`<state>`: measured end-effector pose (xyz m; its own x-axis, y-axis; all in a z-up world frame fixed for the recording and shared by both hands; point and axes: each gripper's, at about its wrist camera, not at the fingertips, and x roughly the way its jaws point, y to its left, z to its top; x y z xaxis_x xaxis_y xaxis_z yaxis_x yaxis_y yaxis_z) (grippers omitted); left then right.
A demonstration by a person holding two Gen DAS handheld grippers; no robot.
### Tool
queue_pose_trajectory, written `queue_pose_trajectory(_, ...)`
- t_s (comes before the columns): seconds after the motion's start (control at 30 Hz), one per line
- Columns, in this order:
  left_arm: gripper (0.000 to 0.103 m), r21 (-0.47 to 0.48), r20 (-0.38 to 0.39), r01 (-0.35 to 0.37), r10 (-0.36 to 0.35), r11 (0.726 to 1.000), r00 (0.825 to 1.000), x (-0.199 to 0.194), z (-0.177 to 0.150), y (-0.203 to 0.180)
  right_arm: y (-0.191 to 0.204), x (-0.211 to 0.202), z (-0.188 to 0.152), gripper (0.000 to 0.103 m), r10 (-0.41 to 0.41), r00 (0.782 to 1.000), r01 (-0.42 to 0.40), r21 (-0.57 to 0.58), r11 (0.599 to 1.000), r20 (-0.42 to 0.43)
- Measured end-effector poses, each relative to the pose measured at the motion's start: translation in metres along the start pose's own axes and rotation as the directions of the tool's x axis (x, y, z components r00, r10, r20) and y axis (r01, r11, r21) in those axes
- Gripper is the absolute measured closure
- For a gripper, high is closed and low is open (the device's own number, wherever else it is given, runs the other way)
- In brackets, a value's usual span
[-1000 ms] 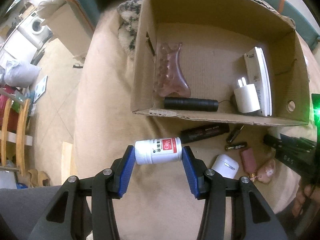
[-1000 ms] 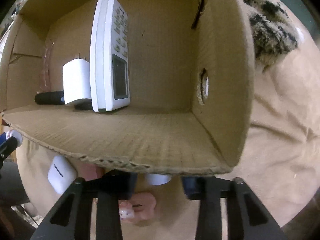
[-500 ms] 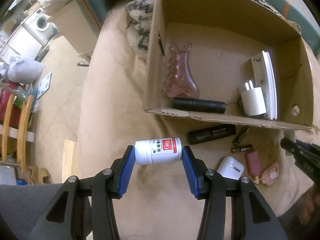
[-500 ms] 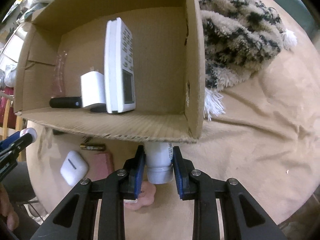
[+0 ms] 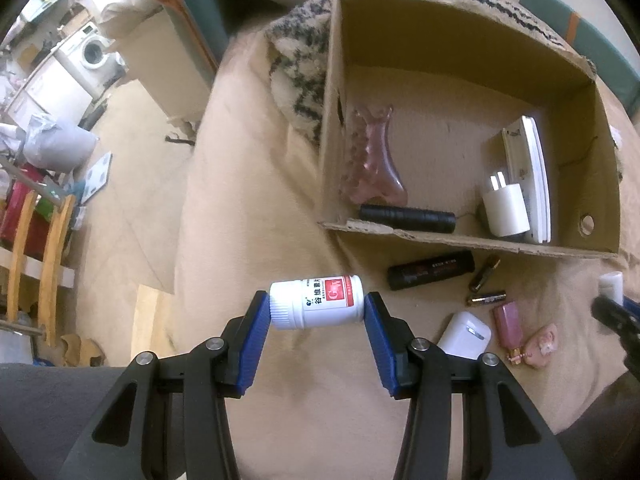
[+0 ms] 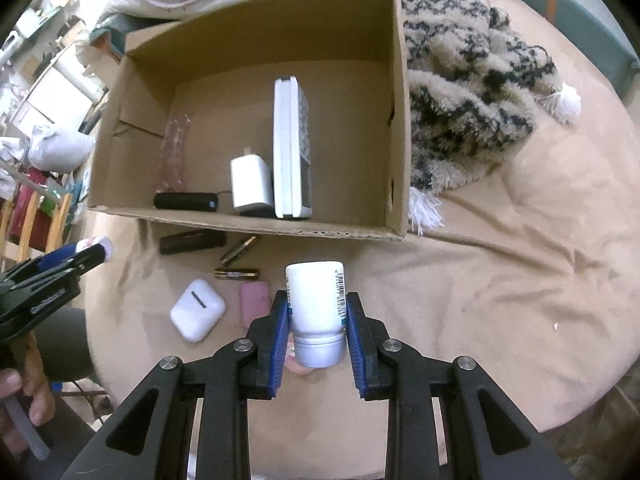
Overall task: Organize rigid objects
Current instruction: 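Carry both white bottles over the box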
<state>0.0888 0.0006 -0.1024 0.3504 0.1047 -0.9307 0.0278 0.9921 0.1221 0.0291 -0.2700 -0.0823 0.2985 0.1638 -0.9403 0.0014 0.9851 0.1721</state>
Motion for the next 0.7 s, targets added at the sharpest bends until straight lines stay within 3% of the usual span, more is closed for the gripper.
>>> queue_pose_trajectory(0.33,0.059,-0.032,0.083,0.012,-0.010,0.999,0.996,-0.030,0.005,0.011,0.007,-0.030,0.009,0.074,0.044,0.993,-0.045,0.010,0.999,0.106)
queue_pose_trajectory(0.43,0.059,-0.043,0.109,0.026,-0.021,0.999,0.994,-0.040,0.009,0.014,0.007,-0.040,0.014,0.074,0.087,0.985,-0.091,0.018,0.996,0.151)
queue_pose_trajectory(0.7,0.059,-0.035,0.176,0.040,-0.033,0.999,0.984,-0.064,0.033,0.014,0.012,-0.053,0.030,0.074,0.108,0.969,-0.112,0.006,0.994,0.223)
